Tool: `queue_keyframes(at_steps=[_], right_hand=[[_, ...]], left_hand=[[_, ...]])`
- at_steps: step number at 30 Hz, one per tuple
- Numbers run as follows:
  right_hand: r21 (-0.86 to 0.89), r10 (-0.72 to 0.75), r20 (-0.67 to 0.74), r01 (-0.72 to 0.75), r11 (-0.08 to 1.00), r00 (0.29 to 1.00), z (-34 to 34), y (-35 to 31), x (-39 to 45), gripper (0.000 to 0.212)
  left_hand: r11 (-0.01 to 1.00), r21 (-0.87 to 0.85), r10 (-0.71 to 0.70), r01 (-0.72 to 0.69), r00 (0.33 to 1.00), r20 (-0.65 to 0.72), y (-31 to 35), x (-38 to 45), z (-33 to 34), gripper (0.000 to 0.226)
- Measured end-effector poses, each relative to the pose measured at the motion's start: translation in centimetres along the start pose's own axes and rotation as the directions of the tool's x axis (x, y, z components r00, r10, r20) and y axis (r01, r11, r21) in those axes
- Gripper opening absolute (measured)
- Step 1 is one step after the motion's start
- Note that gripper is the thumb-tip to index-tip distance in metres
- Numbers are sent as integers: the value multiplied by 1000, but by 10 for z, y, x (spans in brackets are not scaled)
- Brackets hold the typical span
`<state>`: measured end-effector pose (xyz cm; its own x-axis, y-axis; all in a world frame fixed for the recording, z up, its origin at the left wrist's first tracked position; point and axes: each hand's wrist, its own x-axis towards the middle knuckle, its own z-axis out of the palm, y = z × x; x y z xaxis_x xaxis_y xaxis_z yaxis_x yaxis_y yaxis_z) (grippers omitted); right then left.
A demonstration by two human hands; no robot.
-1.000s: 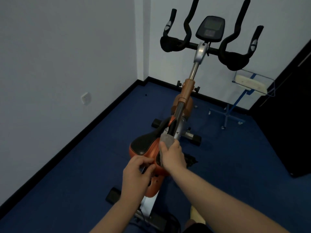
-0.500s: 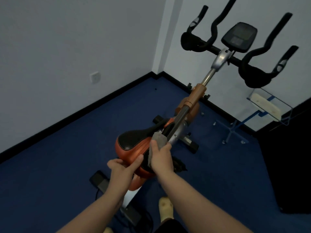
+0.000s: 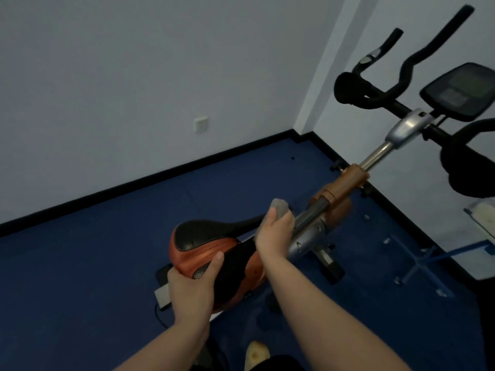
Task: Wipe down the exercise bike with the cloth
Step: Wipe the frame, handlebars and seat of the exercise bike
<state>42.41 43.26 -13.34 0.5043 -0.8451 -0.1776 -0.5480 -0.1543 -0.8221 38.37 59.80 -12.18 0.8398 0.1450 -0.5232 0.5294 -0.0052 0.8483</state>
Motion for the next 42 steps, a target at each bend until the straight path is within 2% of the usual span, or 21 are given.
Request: queue_keyframes(at_steps=[2,4,7,9,10,12,14,17,19,20,22,24,27,30,31,32,35,36,37,39,42], right_hand=[[-274,-273,94,288,918,957,-14,3,12,39],[-470,-412,277,496,730,868,-20,4,16,41],[-495,-587,496,763,415,640,-22,11,8,56],[-414,-599,615,856,308,513,-30,4,22,56],[-382,-536,674,861,337,509,-33,-4,33,56],[-387,-424,682,785,483,597,-32,-17,49,60],[-509,-436,626,762,400,647,-25,-20,35,58],[-425,-593,663,882,206,458,-21,-6,-3,53],[-312,-573,736,932,184,360,-23,-15,12,50],[-300,-524,763,925,234,379,-22,-23,24,48],[-407,-464,724,860,309,510,-14,-26,40,49],[-484,-500,661,827,287,560,-13,-22,23,52],[-376,-637,666,913,162,387,-17,0,-7,50],[-215,-472,840,963,161,267,-20,-27,25,36],[-203,-404,872,955,214,276,-14,-35,37,33],[-273,-353,869,931,241,346,-10,-37,43,33],[-449,-467,738,871,200,487,-12,-20,11,45],[-427,-526,703,876,225,478,-14,-9,-5,50],[-384,-627,655,901,204,421,-15,1,-14,53],[-255,-667,680,951,175,305,-17,-2,-5,52],[-202,-485,832,962,185,268,-8,-33,23,36]], left_hand=[[998,39,58,-56,997,-55,-1,0,2,68],[994,56,104,-99,990,-91,-5,0,4,70],[987,61,156,-149,981,-113,-11,1,5,68],[983,65,179,-172,975,-129,-12,2,6,66],[981,75,190,-181,972,-136,-13,2,6,65],[976,84,210,-200,968,-135,-13,3,6,64],[974,71,223,-215,963,-151,-16,3,5,62],[972,50,233,-228,960,-154,-16,3,7,62],[972,45,233,-229,959,-160,-16,4,8,61],[972,46,234,-230,959,-161,-16,4,8,60],[972,44,234,-230,959,-162,-16,3,8,59],[972,47,237,-232,957,-168,-19,3,7,60],[969,64,246,-239,955,-167,-18,3,8,62],[971,49,239,-235,955,-176,-16,4,8,61],[972,46,235,-231,956,-175,-16,4,7,61],[973,47,232,-227,957,-172,-16,3,7,62],[971,50,237,-232,958,-163,-20,1,8,63],[971,44,240,-236,957,-161,-20,1,8,63],[970,36,243,-240,957,-158,-19,1,8,64],[970,24,244,-243,957,-157,-16,3,8,65],[976,23,220,-218,968,-117,-14,2,5,69]])
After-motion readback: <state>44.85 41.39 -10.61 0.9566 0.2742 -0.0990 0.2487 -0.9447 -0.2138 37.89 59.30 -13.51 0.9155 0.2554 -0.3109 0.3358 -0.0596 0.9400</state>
